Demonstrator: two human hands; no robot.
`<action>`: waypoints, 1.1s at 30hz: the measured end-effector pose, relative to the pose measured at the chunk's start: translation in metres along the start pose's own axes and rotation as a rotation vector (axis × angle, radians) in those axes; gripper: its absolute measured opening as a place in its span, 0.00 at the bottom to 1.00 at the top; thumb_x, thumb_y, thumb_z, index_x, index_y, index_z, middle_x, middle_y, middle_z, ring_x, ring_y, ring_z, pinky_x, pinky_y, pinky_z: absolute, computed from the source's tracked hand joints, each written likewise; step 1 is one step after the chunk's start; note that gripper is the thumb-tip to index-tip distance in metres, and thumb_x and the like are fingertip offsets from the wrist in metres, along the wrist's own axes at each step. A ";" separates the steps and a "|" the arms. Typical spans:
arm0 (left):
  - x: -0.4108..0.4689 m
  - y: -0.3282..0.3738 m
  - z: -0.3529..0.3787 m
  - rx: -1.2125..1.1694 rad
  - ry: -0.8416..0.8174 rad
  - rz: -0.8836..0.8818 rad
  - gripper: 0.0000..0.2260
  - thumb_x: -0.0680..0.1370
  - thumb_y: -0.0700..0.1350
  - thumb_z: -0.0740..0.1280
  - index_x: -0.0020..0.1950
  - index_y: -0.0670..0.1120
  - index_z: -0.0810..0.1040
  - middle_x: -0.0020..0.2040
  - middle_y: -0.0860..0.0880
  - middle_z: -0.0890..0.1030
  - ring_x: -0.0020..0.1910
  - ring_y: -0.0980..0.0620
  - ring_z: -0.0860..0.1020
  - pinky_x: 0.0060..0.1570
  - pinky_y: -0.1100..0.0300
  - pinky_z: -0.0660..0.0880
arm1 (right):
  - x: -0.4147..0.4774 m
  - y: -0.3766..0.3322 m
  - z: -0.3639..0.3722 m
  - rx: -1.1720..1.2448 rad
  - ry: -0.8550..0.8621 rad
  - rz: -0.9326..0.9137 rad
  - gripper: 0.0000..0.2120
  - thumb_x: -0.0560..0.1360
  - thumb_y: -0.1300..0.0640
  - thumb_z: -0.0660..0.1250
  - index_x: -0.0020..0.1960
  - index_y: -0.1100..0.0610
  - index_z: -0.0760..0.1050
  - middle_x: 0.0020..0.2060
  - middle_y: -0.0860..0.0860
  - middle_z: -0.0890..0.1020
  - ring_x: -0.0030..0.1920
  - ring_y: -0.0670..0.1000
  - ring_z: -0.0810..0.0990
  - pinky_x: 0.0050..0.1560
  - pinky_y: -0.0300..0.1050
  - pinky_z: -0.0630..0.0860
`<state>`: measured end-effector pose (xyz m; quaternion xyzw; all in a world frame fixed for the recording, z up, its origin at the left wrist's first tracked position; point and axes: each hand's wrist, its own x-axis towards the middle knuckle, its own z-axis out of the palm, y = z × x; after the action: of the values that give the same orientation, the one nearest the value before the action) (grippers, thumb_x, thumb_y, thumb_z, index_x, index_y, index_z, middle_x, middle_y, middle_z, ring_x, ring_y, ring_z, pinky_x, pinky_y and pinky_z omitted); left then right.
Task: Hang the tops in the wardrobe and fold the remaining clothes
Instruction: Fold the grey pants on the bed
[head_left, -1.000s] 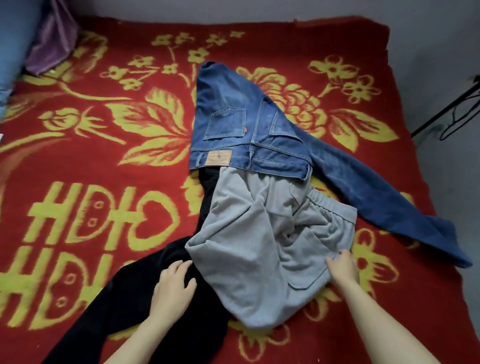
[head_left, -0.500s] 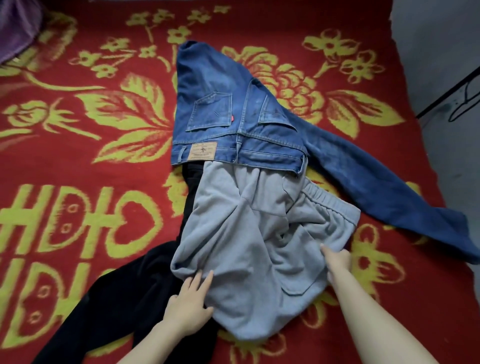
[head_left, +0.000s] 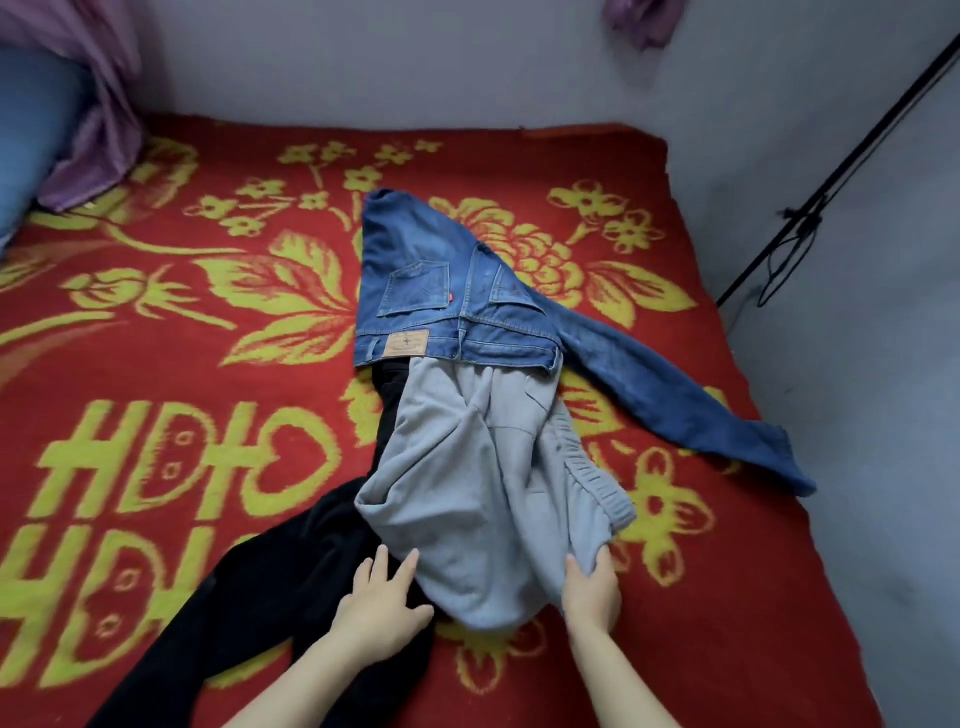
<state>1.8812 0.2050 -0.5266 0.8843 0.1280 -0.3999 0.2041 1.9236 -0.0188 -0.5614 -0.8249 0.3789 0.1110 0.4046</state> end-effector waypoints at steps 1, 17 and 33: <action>-0.009 0.002 -0.003 -0.020 0.027 0.005 0.33 0.78 0.57 0.58 0.77 0.56 0.44 0.77 0.45 0.41 0.76 0.45 0.41 0.69 0.51 0.58 | -0.008 -0.008 -0.007 0.034 0.025 -0.011 0.18 0.75 0.62 0.66 0.64 0.64 0.72 0.58 0.63 0.78 0.56 0.65 0.76 0.51 0.50 0.70; -0.197 0.045 -0.075 -0.231 0.382 0.658 0.24 0.78 0.50 0.63 0.73 0.46 0.64 0.71 0.47 0.67 0.71 0.49 0.62 0.67 0.57 0.61 | -0.210 -0.030 -0.178 0.603 0.402 -0.443 0.14 0.76 0.66 0.65 0.61 0.66 0.76 0.53 0.54 0.81 0.54 0.51 0.78 0.50 0.32 0.71; -0.322 0.129 -0.129 -0.819 0.120 0.888 0.14 0.79 0.53 0.62 0.53 0.44 0.76 0.47 0.47 0.77 0.47 0.50 0.74 0.42 0.62 0.70 | -0.315 -0.084 -0.302 0.598 0.059 -0.936 0.15 0.73 0.74 0.62 0.47 0.57 0.81 0.33 0.48 0.84 0.36 0.43 0.82 0.41 0.32 0.76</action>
<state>1.8080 0.1302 -0.1714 0.7239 -0.0983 -0.1441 0.6674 1.7289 -0.0447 -0.1627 -0.7572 -0.0017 -0.2159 0.6164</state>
